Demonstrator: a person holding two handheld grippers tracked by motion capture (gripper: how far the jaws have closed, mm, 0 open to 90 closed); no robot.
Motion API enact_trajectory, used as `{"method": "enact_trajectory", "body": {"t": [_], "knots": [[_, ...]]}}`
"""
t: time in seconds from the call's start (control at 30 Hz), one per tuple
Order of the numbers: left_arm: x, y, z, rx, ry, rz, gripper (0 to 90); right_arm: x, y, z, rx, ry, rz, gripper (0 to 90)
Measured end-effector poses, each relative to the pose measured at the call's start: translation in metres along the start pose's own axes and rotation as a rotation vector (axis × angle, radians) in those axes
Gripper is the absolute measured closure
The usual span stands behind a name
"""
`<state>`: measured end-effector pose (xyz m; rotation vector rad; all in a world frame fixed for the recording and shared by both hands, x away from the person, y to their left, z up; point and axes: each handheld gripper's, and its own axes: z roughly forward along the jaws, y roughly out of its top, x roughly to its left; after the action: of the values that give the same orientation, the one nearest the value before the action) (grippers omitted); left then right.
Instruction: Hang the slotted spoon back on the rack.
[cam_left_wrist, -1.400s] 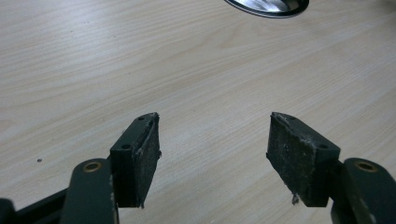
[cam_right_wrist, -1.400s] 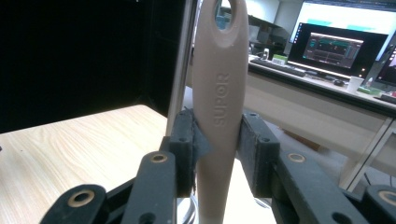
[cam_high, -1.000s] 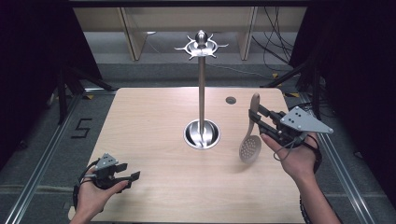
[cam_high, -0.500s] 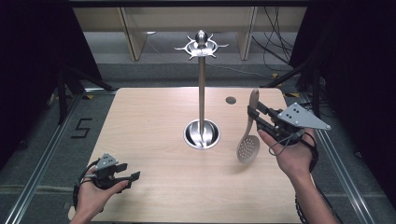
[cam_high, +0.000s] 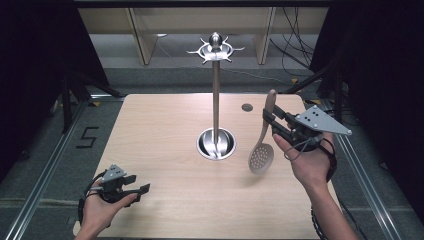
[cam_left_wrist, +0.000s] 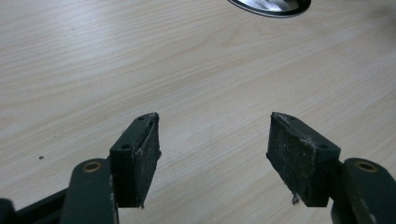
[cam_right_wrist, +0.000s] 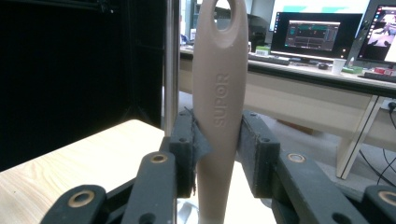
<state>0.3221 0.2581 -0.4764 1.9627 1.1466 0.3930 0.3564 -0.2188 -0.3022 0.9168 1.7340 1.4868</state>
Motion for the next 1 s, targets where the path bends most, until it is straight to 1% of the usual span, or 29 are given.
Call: {"method": "enact_trajectory", "body": {"t": [0.03, 0.07, 0.13, 0.17, 0.2, 0.23, 0.27, 0.3, 0.33, 0.37, 0.4, 0.43, 0.47, 0.5, 0.53, 0.63, 0.67, 0.7, 0.77, 0.83, 0.93, 0.97, 1.0], "knots": [[0.000, 0.000, 0.000, 0.001, -0.001, 0.000, 33.4, 0.000, 0.001, 0.001, -0.004, 0.007, -0.005, 69.3], [0.000, 0.000, 0.000, -0.001, 0.000, 0.000, 33.4, 0.000, 0.002, 0.002, -0.008, 0.002, -0.008, 69.3], [0.001, 0.000, -0.001, 0.012, -0.001, 0.017, 33.4, 0.001, 0.003, 0.002, -0.010, 0.008, -0.003, 69.3], [0.000, 0.000, 0.000, 0.000, 0.002, 0.001, 33.4, 0.003, 0.004, 0.002, -0.006, 0.000, 0.009, 69.3], [0.000, 0.000, 0.000, 0.000, 0.001, 0.003, 33.4, 0.001, 0.005, 0.004, -0.015, 0.001, -0.015, 69.3], [0.000, 0.000, 0.000, -0.002, 0.000, 0.001, 33.4, 0.001, 0.006, 0.004, -0.021, 0.001, -0.019, 69.3], [0.001, 0.000, 0.000, 0.002, 0.000, 0.009, 33.4, 0.003, 0.007, 0.005, -0.016, 0.004, -0.003, 69.3], [0.002, 0.001, -0.001, 0.017, -0.001, 0.026, 33.4, 0.004, 0.007, 0.006, -0.013, 0.002, 0.003, 69.3], [0.001, 0.000, -0.001, 0.014, -0.001, 0.018, 33.4, 0.005, 0.008, 0.007, -0.016, 0.004, 0.009, 69.3], [0.000, 0.000, 0.000, -0.002, 0.000, 0.000, 33.4, 0.005, 0.009, 0.008, -0.019, 0.001, -0.002, 69.3], [0.000, 0.000, 0.000, -0.002, -0.001, 0.002, 33.4, 0.006, 0.009, 0.009, -0.015, 0.008, 0.006, 69.3], [0.000, 0.000, 0.000, 0.000, -0.001, 0.003, 33.4, 0.006, 0.010, 0.010, -0.019, 0.005, 0.004, 69.3], [0.002, 0.001, -0.002, 0.017, -0.001, 0.028, 33.4, 0.006, 0.010, 0.011, -0.020, 0.004, 0.002, 69.3], [0.002, 0.000, -0.002, 0.012, -0.001, 0.022, 33.4, 0.006, 0.011, 0.012, -0.027, 0.002, -0.009, 69.3], [0.001, 0.001, -0.002, 0.014, 0.000, 0.020, 33.4, 0.006, 0.011, 0.012, -0.027, 0.002, -0.009, 69.3], [0.001, 0.001, -0.002, 0.010, 0.003, 0.020, 33.4, 0.008, 0.013, 0.015, -0.029, 0.005, -0.007, 69.3], [0.001, 0.000, -0.002, 0.007, 0.002, 0.024, 33.4, 0.009, 0.013, 0.015, -0.026, 0.010, 0.000, 69.3], [0.001, 0.001, -0.002, 0.008, 0.000, 0.017, 33.4, 0.010, 0.014, 0.015, -0.023, 0.004, 0.012, 69.3], [0.001, 0.001, -0.002, 0.009, 0.001, 0.019, 33.4, 0.008, 0.015, 0.017, -0.028, 0.004, -0.007, 69.3], [0.001, 0.000, -0.002, 0.007, 0.004, 0.018, 33.4, 0.009, 0.015, 0.019, -0.035, 0.004, -0.001, 69.3], [0.001, 0.000, -0.002, 0.007, 0.003, 0.017, 33.4, 0.010, 0.016, 0.019, -0.028, 0.007, 0.010, 69.3], [0.001, 0.000, -0.002, 0.008, 0.003, 0.019, 33.4, 0.011, 0.016, 0.020, -0.034, 0.003, 0.011, 69.3], [0.001, 0.000, -0.002, 0.008, 0.003, 0.021, 33.4, 0.010, 0.016, 0.021, -0.038, 0.011, 0.003, 69.3]]}}
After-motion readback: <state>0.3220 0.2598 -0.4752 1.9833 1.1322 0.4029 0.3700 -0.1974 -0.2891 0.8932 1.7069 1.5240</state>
